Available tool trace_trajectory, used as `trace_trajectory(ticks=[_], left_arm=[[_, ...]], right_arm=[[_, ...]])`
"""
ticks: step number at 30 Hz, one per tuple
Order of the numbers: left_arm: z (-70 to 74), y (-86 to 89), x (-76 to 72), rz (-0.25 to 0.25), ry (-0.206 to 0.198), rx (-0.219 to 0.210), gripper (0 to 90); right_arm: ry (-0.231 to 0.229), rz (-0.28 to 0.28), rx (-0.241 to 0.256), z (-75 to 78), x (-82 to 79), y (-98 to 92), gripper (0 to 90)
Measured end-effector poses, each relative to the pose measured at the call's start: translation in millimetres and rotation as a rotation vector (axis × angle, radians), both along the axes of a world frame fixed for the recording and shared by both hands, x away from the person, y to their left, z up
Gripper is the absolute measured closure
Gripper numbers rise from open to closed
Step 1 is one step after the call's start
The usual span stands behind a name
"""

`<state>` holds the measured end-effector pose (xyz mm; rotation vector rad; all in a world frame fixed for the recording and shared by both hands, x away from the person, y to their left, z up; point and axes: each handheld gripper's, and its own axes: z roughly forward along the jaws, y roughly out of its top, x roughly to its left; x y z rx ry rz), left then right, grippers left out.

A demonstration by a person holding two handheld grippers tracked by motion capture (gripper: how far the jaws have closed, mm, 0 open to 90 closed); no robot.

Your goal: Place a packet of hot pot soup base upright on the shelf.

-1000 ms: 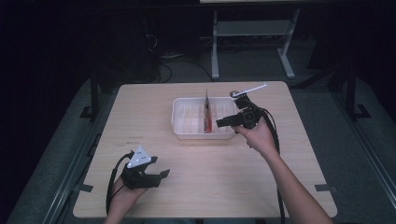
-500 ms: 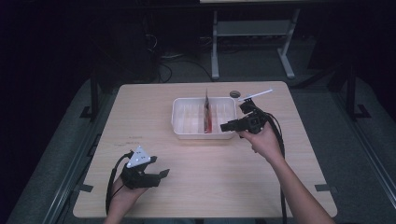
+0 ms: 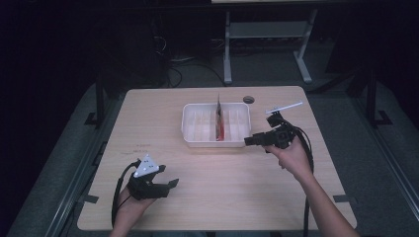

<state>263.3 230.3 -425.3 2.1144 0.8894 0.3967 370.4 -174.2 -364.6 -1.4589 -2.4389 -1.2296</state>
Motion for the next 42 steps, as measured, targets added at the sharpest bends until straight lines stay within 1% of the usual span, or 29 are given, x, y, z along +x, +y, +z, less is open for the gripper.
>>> trace_trajectory(ticks=[8, 14, 16, 19, 25, 28, 31, 36, 42], left_arm=[[-0.9, 0.4, 0.7, 0.003, 0.002, 0.002, 30.4], [-1.2, 0.6, 0.8, 0.005, 0.002, 0.0, 30.3], [-0.9, 0.4, 0.5, 0.003, 0.001, 0.001, 30.2], [-0.6, -0.4, 0.3, 0.001, 0.0, 0.003, 30.1], [-0.8, -0.3, 0.4, 0.002, 0.001, 0.004, 30.0], [-1.0, 0.1, 0.6, 0.004, 0.003, 0.001, 29.9], [-1.3, -0.1, 0.6, 0.006, 0.004, 0.002, 29.7], [-1.8, -1.0, 0.5, 0.007, 0.005, 0.001, 29.7], [-2.0, -1.4, 0.3, 0.009, 0.004, 0.002, 29.2]], right_arm=[[0.02, -0.025, 0.031, -10.0, -6.6, -18.9, 48.0], [0.014, -0.038, 0.05, -12.7, -13.0, -32.0, 47.6], [0.014, -0.044, 0.047, -13.5, -14.9, -37.3, 47.1], [0.019, -0.057, 0.056, -15.6, -17.4, -45.6, 47.1], [0.029, -0.081, 0.04, -24.4, -23.3, -60.2, 46.6], [0.034, -0.088, 0.049, -29.5, -27.5, -66.4, 46.6], [0.041, -0.093, 0.049, -34.5, -31.6, -71.5, 46.2], [0.04, -0.1, 0.067, -38.6, -37.8, -78.5, 46.2], [0.034, -0.102, 0.062, -41.3, -44.8, -81.5, 46.2]])
